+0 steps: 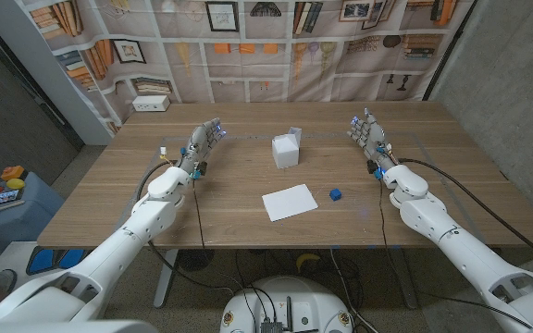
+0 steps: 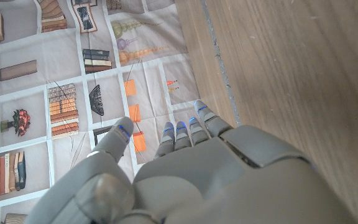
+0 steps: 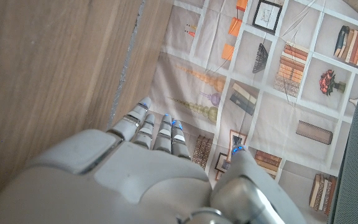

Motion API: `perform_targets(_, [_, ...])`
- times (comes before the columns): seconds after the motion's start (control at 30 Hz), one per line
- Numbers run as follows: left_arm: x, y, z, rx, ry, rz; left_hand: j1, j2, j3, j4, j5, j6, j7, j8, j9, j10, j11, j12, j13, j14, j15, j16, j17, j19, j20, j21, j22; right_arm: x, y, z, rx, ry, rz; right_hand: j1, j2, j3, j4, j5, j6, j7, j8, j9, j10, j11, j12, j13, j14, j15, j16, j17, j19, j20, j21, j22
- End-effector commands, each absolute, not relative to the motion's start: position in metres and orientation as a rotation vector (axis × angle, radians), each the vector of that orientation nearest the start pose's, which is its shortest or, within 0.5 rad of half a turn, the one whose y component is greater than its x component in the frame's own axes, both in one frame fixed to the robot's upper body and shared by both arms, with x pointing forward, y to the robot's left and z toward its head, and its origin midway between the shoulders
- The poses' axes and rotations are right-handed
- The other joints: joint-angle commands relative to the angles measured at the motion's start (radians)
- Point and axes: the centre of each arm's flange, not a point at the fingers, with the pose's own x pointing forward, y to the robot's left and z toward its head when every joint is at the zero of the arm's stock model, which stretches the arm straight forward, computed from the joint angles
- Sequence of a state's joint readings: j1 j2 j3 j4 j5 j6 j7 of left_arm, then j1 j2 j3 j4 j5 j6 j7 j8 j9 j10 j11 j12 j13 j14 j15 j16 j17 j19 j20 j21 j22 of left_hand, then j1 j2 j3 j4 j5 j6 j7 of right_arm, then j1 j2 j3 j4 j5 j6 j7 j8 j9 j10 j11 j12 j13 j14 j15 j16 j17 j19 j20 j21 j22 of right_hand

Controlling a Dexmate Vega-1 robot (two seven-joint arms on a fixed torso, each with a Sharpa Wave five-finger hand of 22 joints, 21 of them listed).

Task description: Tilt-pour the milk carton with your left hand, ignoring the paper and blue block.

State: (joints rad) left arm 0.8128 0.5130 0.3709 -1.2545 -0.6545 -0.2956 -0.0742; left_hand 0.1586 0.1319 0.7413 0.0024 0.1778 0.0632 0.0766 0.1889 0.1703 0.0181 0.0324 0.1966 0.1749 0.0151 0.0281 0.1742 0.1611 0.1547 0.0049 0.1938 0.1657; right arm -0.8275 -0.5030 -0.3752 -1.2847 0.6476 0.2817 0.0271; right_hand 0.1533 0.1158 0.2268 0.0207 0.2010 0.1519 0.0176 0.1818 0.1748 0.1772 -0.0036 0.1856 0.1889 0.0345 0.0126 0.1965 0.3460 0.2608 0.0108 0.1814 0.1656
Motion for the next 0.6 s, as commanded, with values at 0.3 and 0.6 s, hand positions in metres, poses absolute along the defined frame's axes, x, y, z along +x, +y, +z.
perform_targets(0.3, [0.650,0.313,-0.018,0.040,-0.598,-0.252,0.053,0.015,0.012,-0.087,0.000,0.029,-0.017,0.006,0.004,0.028,-0.020,0.008,0.003,0.020,-0.018,0.005,0.004,0.027,-0.014,0.001,0.002,0.661,-0.292,-0.026,0.045,-0.600,0.170,0.013,-0.001,0.008,-0.005,0.009,0.007,-0.001,0.004,0.001,0.011,0.001,0.005,0.002,0.015,-0.009,0.007,0.000,0.010,-0.001,0.005,0.002])
perform_targets(0.6, [0.647,0.316,-0.007,0.105,-0.616,-0.285,0.097,-0.010,0.011,-0.167,0.003,0.058,-0.042,0.014,0.005,0.049,-0.044,0.009,0.003,0.035,-0.042,0.005,0.005,0.032,-0.022,-0.003,0.002,0.661,-0.295,-0.024,0.049,-0.624,0.158,0.020,0.002,0.015,-0.012,0.011,0.016,-0.002,0.008,0.001,0.019,0.001,0.009,0.002,0.021,-0.012,0.008,-0.008,0.010,-0.006,0.005,0.002])
